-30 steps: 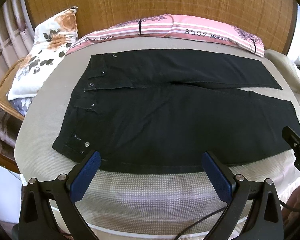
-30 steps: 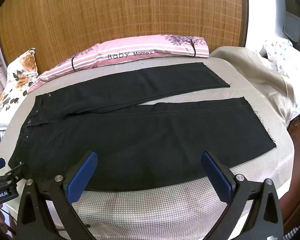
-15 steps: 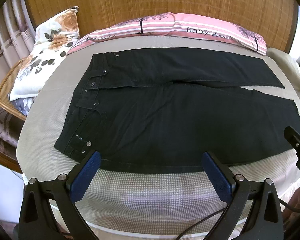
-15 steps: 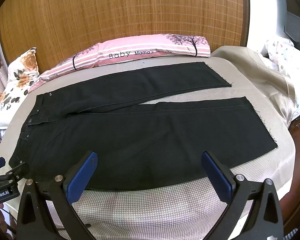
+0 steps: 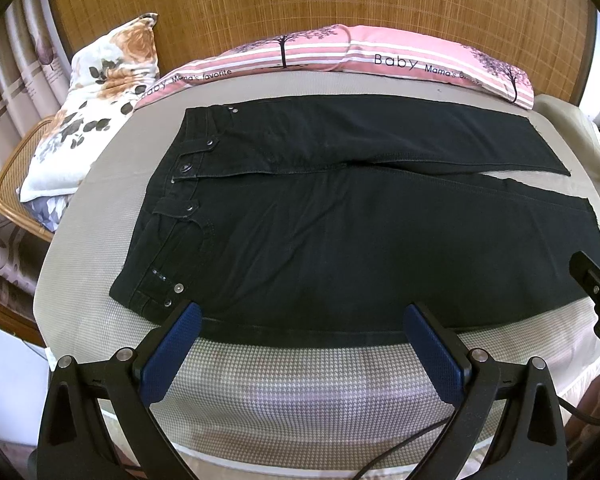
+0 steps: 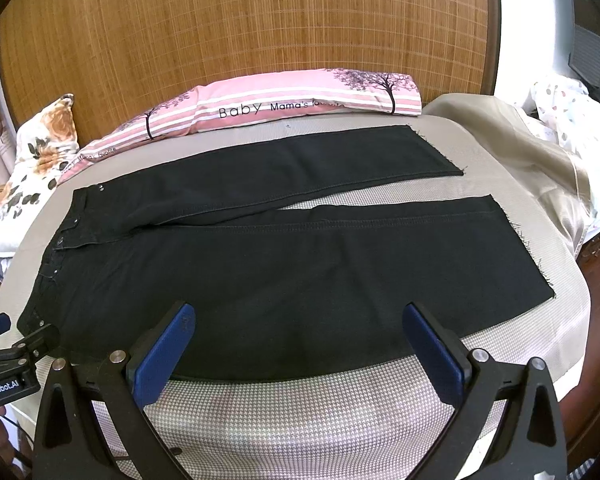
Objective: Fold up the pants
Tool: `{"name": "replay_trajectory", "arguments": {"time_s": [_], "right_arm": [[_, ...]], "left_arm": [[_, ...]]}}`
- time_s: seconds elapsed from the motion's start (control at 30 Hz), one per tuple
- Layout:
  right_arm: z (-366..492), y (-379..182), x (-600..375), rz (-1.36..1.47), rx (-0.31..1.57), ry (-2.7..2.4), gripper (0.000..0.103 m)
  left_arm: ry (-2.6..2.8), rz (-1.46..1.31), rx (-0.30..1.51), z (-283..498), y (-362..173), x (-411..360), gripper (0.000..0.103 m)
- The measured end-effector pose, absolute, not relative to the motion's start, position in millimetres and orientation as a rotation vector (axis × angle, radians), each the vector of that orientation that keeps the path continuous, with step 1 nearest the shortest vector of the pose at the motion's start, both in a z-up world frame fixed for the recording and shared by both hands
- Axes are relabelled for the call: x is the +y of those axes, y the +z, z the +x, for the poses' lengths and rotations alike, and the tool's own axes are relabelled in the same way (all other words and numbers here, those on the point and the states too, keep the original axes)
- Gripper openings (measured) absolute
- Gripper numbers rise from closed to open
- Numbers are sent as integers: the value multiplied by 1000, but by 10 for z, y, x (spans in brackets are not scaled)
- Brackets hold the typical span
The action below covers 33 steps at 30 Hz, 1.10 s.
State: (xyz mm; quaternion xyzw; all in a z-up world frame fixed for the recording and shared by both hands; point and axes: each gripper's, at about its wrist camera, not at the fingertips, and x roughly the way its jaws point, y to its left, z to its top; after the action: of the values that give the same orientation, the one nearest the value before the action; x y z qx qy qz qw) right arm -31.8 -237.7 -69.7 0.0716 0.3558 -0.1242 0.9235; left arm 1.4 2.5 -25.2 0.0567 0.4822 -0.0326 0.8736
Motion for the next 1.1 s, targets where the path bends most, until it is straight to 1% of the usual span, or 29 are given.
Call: {"name": "replay_trajectory", "arguments": {"time_s": [1.1], "right_arm": [[-306, -669, -2365, 149, 730, -246, 103]], "left_arm": [[-56, 124, 1015, 46, -258, 37, 101]]}}
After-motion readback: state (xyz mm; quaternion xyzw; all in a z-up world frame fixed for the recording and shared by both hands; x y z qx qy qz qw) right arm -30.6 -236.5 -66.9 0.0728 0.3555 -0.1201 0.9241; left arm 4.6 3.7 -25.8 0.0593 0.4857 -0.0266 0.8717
